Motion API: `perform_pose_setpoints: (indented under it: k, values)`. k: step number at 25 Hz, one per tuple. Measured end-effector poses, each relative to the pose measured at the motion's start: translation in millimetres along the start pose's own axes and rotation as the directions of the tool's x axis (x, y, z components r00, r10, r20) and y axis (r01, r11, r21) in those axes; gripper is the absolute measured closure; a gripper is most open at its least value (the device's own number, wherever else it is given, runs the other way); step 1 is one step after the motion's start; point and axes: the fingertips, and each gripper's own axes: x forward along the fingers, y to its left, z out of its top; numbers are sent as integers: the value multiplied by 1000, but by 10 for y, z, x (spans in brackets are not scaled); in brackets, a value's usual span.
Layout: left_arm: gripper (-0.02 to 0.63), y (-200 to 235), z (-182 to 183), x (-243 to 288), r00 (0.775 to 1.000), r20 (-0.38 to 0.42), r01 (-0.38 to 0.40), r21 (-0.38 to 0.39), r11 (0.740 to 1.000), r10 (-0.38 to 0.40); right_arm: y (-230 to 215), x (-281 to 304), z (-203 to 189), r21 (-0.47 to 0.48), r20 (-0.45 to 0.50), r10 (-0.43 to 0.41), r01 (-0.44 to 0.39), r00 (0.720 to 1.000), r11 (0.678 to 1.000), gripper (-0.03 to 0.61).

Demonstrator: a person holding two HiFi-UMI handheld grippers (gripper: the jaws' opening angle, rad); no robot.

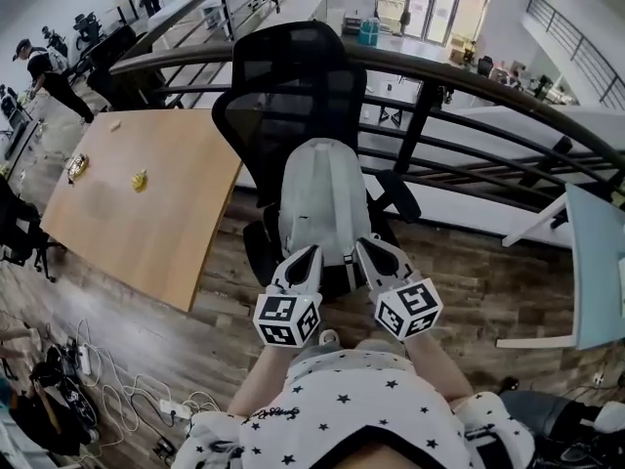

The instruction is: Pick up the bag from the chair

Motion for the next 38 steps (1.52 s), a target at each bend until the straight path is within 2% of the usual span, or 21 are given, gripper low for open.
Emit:
perform_pose_setpoints:
  k: [4, 11, 16, 25, 31, 35, 38]
  values:
    - [601, 215, -24, 249, 1000, -24, -7, -9, 1000, 7, -186, 237, -65, 38, -6, -25, 25, 1000, 999, 583]
    - [601, 475, 57, 802, 999, -30, -44, -40, 998, 43, -645, 695, -44, 35, -32, -26, 28, 999, 999, 583]
    - [601, 737, 171, 1309, 997, -26, -79, -39, 996, 78, -1039, 1180, 68, 16, -42, 8, -8, 999, 1000, 583]
    - [601, 1104, 265, 2186, 989, -22, -144, -31, 989, 144, -1666, 1893, 47, -36, -94, 68, -71, 993, 997, 583]
    - [601, 1466, 179, 2690, 978, -69, -197, -12, 980, 196, -1953, 2371, -161, -65, -159, 112, -123, 981, 990, 583]
    - [601, 1722, 29, 2931, 964, -112, -243, -15, 970, 240, -2106, 2648, -380, -73, -202, 134, -151, 970, 986, 583]
    - [601, 1908, -118, 3113, 953, -150, -267, -8, 964, 263, -2231, 2865, -575, -113, -233, 133, -163, 963, 980, 583]
